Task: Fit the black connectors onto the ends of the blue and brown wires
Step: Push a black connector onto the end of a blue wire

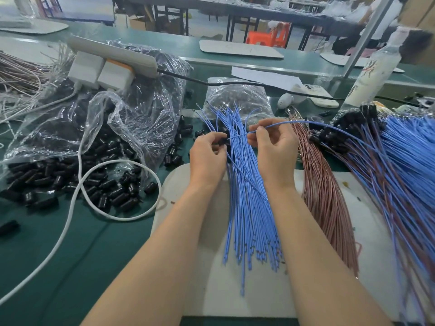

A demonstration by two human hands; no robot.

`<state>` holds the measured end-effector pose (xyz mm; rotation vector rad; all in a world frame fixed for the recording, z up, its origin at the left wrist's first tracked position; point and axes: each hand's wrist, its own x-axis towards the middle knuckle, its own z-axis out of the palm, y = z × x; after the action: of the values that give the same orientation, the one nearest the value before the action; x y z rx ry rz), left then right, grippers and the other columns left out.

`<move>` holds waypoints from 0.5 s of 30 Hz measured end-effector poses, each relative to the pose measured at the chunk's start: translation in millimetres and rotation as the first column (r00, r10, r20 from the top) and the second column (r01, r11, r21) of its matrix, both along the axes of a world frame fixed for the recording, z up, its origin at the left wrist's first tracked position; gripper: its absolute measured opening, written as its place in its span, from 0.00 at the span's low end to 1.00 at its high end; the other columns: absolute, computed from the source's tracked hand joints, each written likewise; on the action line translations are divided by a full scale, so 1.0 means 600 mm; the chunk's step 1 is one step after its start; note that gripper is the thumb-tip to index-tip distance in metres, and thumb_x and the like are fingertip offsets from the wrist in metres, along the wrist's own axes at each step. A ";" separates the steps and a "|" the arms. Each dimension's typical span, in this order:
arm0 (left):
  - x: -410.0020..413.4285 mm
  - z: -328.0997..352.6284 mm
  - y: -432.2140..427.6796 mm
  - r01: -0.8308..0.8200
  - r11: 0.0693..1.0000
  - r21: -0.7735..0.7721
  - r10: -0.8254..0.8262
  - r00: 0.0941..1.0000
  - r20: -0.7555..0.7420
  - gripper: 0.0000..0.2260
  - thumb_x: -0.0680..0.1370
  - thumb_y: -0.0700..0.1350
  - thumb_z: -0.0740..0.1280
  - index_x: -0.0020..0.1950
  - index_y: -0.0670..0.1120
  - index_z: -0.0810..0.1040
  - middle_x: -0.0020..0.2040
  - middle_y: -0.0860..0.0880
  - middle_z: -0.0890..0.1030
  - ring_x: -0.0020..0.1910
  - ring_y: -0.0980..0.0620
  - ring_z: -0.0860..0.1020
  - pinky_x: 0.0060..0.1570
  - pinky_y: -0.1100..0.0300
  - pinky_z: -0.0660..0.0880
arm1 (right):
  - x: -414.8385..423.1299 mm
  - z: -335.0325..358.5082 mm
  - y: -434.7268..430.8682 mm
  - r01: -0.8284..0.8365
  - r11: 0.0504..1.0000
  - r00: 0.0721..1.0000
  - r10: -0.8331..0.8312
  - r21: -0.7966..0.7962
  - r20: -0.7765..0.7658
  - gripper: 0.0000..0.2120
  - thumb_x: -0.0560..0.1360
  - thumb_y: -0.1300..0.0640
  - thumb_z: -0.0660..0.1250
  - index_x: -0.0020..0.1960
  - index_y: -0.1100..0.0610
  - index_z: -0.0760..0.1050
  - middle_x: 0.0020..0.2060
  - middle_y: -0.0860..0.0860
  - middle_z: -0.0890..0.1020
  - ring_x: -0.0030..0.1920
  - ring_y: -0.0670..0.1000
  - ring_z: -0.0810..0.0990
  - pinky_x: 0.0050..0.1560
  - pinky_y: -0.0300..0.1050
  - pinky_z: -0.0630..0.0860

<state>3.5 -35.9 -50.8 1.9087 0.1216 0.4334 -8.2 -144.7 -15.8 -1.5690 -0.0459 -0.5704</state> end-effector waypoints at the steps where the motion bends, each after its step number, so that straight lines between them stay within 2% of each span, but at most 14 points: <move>1: 0.000 0.000 0.000 0.000 1.000 0.014 -0.001 1.000 0.005 0.11 0.77 0.36 0.65 0.56 0.46 0.80 0.52 0.46 0.80 0.41 0.61 0.75 0.42 0.80 0.69 | 0.000 0.000 0.000 0.006 1.000 1.000 -0.006 0.001 0.004 0.09 0.75 0.69 0.60 0.43 0.56 0.73 0.37 0.52 0.81 0.35 0.45 0.81 0.40 0.38 0.79; 5: -0.002 0.002 -0.002 0.011 0.998 0.058 -0.012 1.000 0.016 0.10 0.77 0.38 0.66 0.57 0.46 0.80 0.51 0.46 0.80 0.39 0.63 0.74 0.44 0.77 0.69 | 0.001 0.000 -0.003 0.051 0.999 0.998 -0.051 -0.019 0.025 0.10 0.75 0.68 0.61 0.42 0.54 0.73 0.37 0.52 0.81 0.36 0.47 0.82 0.42 0.42 0.80; 9: -0.006 0.000 -0.007 0.038 0.993 0.114 -0.042 0.998 0.039 0.09 0.76 0.38 0.68 0.56 0.44 0.80 0.51 0.46 0.79 0.43 0.58 0.75 0.48 0.72 0.70 | 0.003 -0.004 -0.002 0.055 0.995 0.998 -0.055 -0.086 0.005 0.10 0.75 0.67 0.61 0.43 0.54 0.73 0.38 0.54 0.81 0.36 0.46 0.82 0.43 0.44 0.81; 12: -0.006 0.001 -0.008 0.063 0.982 0.176 -0.069 0.997 0.032 0.09 0.76 0.40 0.68 0.56 0.44 0.80 0.51 0.46 0.78 0.48 0.51 0.77 0.53 0.61 0.73 | 0.004 -0.001 -0.004 0.011 0.999 0.999 -0.010 0.037 -0.033 0.09 0.75 0.69 0.60 0.43 0.57 0.73 0.38 0.55 0.81 0.35 0.46 0.81 0.40 0.39 0.79; 15: -0.010 0.004 -0.009 0.081 0.976 0.204 -0.091 0.995 0.042 0.09 0.76 0.40 0.68 0.56 0.44 0.80 0.50 0.47 0.78 0.48 0.51 0.77 0.54 0.60 0.73 | 0.008 0.001 -0.008 -0.032 0.989 0.995 0.045 0.146 -0.087 0.07 0.76 0.70 0.60 0.45 0.61 0.73 0.37 0.56 0.80 0.33 0.46 0.80 0.38 0.37 0.78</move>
<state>-2.6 -41.3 -48.1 2.0921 -0.0407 0.4499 -3.3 -149.6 -15.1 -1.4483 0.0329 -0.4619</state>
